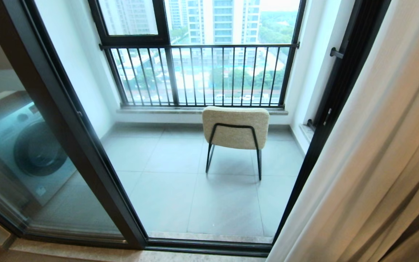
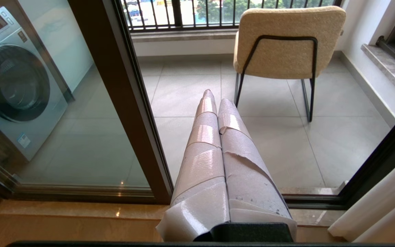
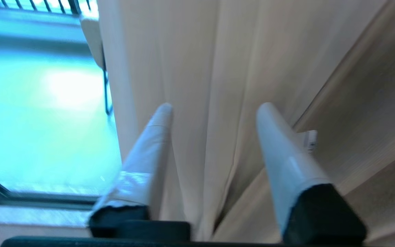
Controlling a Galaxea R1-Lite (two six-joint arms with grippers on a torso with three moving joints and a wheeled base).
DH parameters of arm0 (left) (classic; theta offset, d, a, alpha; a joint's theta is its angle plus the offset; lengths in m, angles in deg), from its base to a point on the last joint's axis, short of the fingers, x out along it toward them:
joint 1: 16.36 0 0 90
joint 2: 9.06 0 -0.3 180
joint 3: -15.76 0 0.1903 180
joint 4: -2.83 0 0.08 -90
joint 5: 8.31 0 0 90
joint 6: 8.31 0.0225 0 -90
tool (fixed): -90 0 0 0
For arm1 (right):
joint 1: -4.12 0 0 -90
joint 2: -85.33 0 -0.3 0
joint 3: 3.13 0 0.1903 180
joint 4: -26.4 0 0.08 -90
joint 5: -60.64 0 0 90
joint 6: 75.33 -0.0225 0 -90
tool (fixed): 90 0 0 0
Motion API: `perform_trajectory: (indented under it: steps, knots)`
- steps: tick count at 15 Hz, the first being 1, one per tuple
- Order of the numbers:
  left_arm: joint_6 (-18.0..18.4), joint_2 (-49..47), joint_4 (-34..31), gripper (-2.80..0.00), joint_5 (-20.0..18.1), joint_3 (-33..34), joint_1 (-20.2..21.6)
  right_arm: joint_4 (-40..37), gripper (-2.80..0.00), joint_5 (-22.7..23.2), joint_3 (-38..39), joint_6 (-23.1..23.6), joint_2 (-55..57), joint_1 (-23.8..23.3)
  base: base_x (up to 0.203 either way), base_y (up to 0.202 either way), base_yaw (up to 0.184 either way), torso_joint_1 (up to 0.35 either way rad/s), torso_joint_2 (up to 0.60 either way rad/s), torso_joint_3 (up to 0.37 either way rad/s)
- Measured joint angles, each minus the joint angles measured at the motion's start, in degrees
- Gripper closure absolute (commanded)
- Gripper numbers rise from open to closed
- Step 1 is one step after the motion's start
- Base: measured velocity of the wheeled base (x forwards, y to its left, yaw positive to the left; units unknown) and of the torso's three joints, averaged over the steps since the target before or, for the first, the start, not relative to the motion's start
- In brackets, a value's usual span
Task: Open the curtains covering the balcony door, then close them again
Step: Pull the inner curtains open on both sides, then close the inner curtains on both sides
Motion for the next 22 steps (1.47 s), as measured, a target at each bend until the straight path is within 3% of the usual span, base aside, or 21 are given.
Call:
perform_trajectory:
  steps: [2,4,9,12,16,22]
  knots:
    - [-0.06,0.00,0.01,0.00,0.00,0.00,0.00,0.62,0.00,-4.77,2.92,2.73,-1.41,4.92,0.000,0.000,0.000,0.000,0.00,0.000]
    - [-0.04,0.00,0.00,0.00,0.00,0.00,0.00,2.44,0.00,-12.04,5.45,3.00,-2.09,12.81,0.000,0.000,0.000,0.000,0.00,0.000]
    - [-0.04,0.00,0.00,0.00,0.01,0.00,0.00,10.15,0.00,-31.03,13.82,1.21,-3.68,36.85,0.000,0.000,0.000,0.000,0.00,0.000]
    - [-0.01,0.00,0.00,0.00,0.00,0.00,0.00,13.08,0.00,-38.60,19.96,-1.18,-7.95,48.09,0.000,0.000,0.000,0.000,0.00,0.000]
    - [0.00,0.00,0.00,0.00,0.05,0.00,0.00,11.96,0.00,-39.82,25.89,-4.32,-18.19,52.66,0.000,0.000,0.000,0.000,0.00,0.000]
    - [-0.01,0.00,0.00,0.00,0.02,0.00,0.00,1.18,0.00,-40.88,27.58,-7.51,-35.08,55.77,0.000,0.000,0.000,0.000,0.00,0.000]
